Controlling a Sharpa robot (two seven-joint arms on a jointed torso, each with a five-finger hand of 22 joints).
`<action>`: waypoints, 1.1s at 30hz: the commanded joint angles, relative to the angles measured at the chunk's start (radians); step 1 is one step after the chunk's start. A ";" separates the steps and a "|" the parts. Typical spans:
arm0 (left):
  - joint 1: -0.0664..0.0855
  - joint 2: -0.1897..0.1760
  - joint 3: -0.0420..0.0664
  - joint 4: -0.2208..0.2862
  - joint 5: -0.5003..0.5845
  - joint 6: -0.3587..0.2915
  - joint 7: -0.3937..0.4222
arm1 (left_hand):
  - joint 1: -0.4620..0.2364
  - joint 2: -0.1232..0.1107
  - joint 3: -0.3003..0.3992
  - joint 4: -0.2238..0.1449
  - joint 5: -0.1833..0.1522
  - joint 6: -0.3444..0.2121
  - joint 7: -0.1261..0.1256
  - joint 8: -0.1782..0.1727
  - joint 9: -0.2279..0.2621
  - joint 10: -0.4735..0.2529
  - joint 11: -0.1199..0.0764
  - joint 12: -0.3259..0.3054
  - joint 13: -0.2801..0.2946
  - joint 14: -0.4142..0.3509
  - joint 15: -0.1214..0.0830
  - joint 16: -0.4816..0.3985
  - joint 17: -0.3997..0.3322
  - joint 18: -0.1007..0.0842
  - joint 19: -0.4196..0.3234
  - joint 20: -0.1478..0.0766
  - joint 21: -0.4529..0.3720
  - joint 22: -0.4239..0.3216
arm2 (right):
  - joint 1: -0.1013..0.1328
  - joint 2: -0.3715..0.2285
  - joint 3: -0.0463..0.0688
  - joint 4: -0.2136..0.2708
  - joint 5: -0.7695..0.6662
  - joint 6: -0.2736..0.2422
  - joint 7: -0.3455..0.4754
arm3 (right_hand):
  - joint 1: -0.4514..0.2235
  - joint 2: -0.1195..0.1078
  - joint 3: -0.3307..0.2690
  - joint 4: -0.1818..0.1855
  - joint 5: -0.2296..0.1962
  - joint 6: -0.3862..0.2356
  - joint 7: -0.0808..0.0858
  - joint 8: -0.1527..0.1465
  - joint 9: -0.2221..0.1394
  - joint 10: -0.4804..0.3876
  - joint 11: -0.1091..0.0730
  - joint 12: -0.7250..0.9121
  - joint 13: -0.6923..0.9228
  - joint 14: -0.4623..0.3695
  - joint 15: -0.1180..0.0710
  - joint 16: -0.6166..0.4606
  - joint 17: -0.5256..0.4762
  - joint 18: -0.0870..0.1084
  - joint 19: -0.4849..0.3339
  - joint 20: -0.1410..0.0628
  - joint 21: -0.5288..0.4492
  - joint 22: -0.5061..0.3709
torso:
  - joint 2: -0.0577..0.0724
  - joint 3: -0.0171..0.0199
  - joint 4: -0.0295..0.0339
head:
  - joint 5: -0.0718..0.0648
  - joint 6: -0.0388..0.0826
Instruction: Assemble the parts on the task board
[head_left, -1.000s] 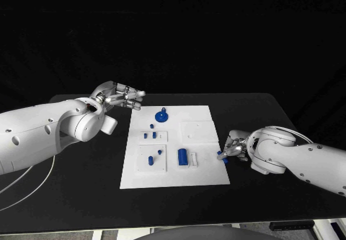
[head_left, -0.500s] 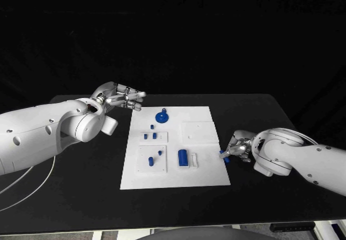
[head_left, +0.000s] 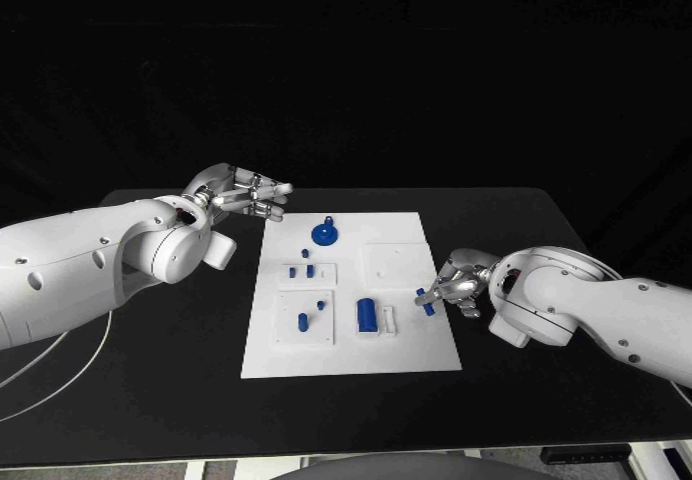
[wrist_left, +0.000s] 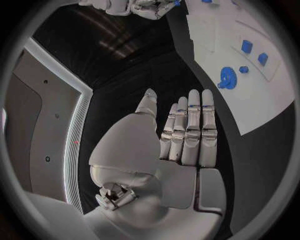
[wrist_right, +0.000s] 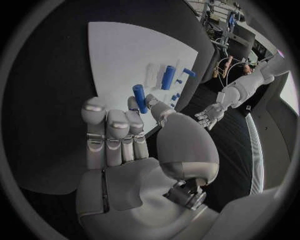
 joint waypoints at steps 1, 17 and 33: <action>0.001 0.003 0.001 0.001 0.006 0.011 0.004 | -0.007 0.002 0.000 0.004 -0.004 -0.002 -0.004 0.001 0.001 0.000 -0.001 0.002 0.001 -0.005 0.000 -0.004 0.001 -0.005 0.009 0.000 0.006 -0.001 | 0.000 0.014 0.000 0.006 0.051 -0.027 0.010 | -0.004 -0.007 -0.004 0.007 -0.002 0.006 0.001 0.003 0.000 0.015 -0.009 0.004 0.001 0.000 -0.005 0.006 0.000 -0.009 0.054 -0.001 0.002 0.076 | 0.000 -0.0017 -0.0004 | 0.005 -0.003; 0.001 0.005 0.001 0.001 0.006 0.015 0.002 | -0.007 0.002 0.000 0.004 -0.004 -0.002 -0.004 0.001 0.001 0.000 -0.001 0.002 0.001 -0.005 0.000 -0.004 0.001 -0.005 0.009 0.000 0.006 -0.001 | 0.001 0.110 -0.066 -0.045 0.029 -0.041 -0.021 | -0.012 -0.006 -0.011 0.017 -0.003 0.005 0.001 0.003 -0.002 0.014 -0.009 0.002 0.002 -0.001 -0.005 0.005 -0.001 -0.010 0.053 -0.001 -0.002 0.075 | 0.000 -0.0006 0.0000 | 0.016 -0.004; 0.001 0.004 0.001 0.004 0.006 0.019 -0.001 | -0.009 0.000 0.000 0.007 -0.006 -0.001 -0.004 0.001 0.002 -0.001 0.000 0.002 0.001 -0.006 0.001 -0.004 0.001 -0.005 0.009 0.001 0.007 -0.005 | 0.001 0.154 -0.089 -0.076 -0.014 -0.049 -0.033 | -0.021 -0.010 -0.020 0.038 -0.007 0.006 0.000 0.003 -0.005 0.016 -0.010 0.003 0.005 -0.001 -0.006 0.005 -0.002 -0.011 0.053 -0.002 -0.001 0.075 | 0.001 -0.0003 0.0001 | 0.024 -0.003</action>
